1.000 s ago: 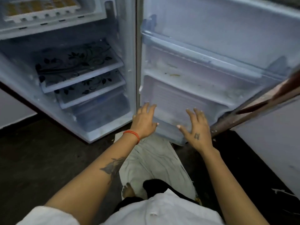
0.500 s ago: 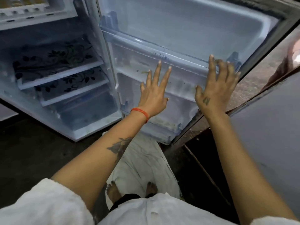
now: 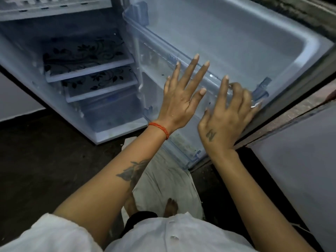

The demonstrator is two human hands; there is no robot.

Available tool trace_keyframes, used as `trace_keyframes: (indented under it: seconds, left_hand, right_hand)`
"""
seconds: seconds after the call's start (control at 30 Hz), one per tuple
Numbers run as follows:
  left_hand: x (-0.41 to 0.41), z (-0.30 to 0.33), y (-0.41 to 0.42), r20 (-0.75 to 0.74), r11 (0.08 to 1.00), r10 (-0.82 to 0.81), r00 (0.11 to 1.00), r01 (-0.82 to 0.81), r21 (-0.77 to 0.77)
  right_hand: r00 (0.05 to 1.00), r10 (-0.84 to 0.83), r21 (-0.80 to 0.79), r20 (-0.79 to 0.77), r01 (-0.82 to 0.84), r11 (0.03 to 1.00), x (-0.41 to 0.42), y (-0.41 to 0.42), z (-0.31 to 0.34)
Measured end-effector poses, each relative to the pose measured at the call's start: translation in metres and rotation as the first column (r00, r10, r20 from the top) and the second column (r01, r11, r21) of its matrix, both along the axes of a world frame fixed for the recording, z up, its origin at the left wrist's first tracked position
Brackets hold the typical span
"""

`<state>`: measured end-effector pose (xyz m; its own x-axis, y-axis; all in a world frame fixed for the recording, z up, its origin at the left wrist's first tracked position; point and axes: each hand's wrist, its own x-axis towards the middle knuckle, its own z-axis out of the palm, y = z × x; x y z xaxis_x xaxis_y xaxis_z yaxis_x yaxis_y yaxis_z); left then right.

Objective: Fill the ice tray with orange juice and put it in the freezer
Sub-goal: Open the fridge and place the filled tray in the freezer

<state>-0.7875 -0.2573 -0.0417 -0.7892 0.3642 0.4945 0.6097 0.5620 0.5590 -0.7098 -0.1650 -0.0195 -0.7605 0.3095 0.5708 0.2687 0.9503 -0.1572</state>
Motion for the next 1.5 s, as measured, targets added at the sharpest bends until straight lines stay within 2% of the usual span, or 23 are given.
trace_keyframes:
  seconds: [0.27, 0.37, 0.47, 0.57, 0.67, 0.73, 0.8, 0.87, 0.9, 0.97, 1.0, 1.03, 1.1, 1.17, 1.27, 1.33, 1.37, 1.43, 1.5]
  left_hand:
    - [0.02, 0.002, -0.081, -0.022, 0.978, -0.033, 0.999, 0.036, 0.204]
    - [0.022, 0.005, -0.121, 0.069, 0.968, -0.082, 0.994, 0.063, 0.242]
    - [0.026, 0.015, -0.162, 0.233, 0.958, -0.173, 0.957, 0.108, 0.267]
    - [0.039, 0.018, -0.208, 0.328, 0.967, -0.171, 0.929, 0.094, 0.237]
    - [0.064, 0.006, -0.25, 0.428, 0.982, -0.139, 0.893, 0.069, 0.176]
    - [0.082, -0.007, -0.274, 0.513, 0.981, -0.168, 0.842, 0.095, 0.167]
    - [0.098, -0.017, -0.294, 0.571, 0.983, -0.183, 0.801, 0.129, 0.134]
    - [0.109, -0.028, -0.311, 0.619, 0.982, -0.187, 0.763, 0.16, 0.099]
    - [0.114, -0.034, -0.318, 0.642, 0.982, -0.182, 0.744, 0.168, 0.084]
    - [0.12, -0.045, -0.332, 0.663, 0.986, -0.151, 0.733, 0.159, 0.049]
    - [0.122, -0.049, -0.338, 0.664, 0.989, -0.132, 0.736, 0.14, 0.042]
    - [0.123, -0.053, -0.344, 0.666, 0.992, -0.119, 0.736, 0.116, 0.049]
    - [0.123, -0.057, -0.353, 0.664, 0.994, -0.108, 0.74, 0.077, 0.075]
    - [0.121, -0.06, -0.36, 0.646, 0.993, -0.11, 0.755, 0.06, 0.099]
    - [0.112, -0.062, -0.374, 0.632, 0.991, -0.055, 0.773, -0.037, 0.132]
    - [0.104, -0.065, -0.387, 0.605, 0.985, 0.032, 0.795, -0.126, 0.114]
    - [0.099, -0.068, -0.395, 0.599, 0.98, 0.074, 0.797, -0.168, 0.102]
    - [0.088, -0.073, -0.409, 0.603, 0.963, 0.167, 0.78, -0.259, 0.069]
    - [0.075, -0.077, -0.421, 0.589, 0.931, 0.298, 0.751, -0.366, -0.003]
  right_hand:
    - [0.981, 0.158, -0.025, 0.116, -0.156, 0.987, 0.044, -0.105, -0.004]
    - [0.956, 0.266, -0.03, 0.121, -0.265, 0.964, 0.057, -0.141, -0.009]
    - [0.93, 0.363, -0.057, 0.06, -0.36, 0.931, 0.065, -0.179, -0.015]
    - [0.836, 0.538, -0.217, -0.111, -0.548, 0.808, 0.081, -0.214, -0.031]
    - [0.756, 0.633, -0.399, -0.167, -0.639, 0.658, 0.106, -0.237, -0.06]
    - [0.814, 0.562, -0.566, -0.147, -0.536, 0.627, 0.123, -0.241, -0.081]
    - [0.932, 0.362, -0.796, -0.031, -0.242, 0.555, 0.134, -0.239, -0.1]
    - [0.97, 0.134, -0.948, 0.204, 0.162, 0.274, 0.136, -0.231, -0.113]
    - [0.951, 0.045, -0.937, 0.305, 0.291, 0.193, 0.135, -0.226, -0.117]
    - [0.931, -0.059, -0.891, 0.361, 0.363, 0.274, 0.128, -0.223, -0.118]
    - [0.956, -0.051, -0.901, 0.289, 0.29, 0.322, 0.122, -0.225, -0.114]
    - [0.98, 0.006, -0.918, 0.196, 0.182, 0.353, 0.113, -0.23, -0.109]
    - [0.983, 0.171, -0.936, 0.067, 0.003, 0.351, 0.093, -0.248, -0.104]
    - [0.962, 0.269, -0.931, 0.049, -0.053, 0.362, 0.077, -0.27, -0.106]
    - [0.948, 0.315, -0.891, 0.042, -0.108, 0.442, 0.066, -0.299, -0.113]
    - [0.925, 0.38, -0.869, -0.004, -0.191, 0.457, 0.057, -0.313, -0.115]
    - [0.906, 0.422, -0.87, -0.033, -0.234, 0.434, 0.049, -0.319, -0.115]
    - [0.857, 0.511, -0.862, -0.067, -0.308, 0.402, 0.028, -0.331, -0.112]
    - [0.803, 0.594, -0.823, -0.046, -0.367, 0.433, 0.004, -0.345, -0.11]
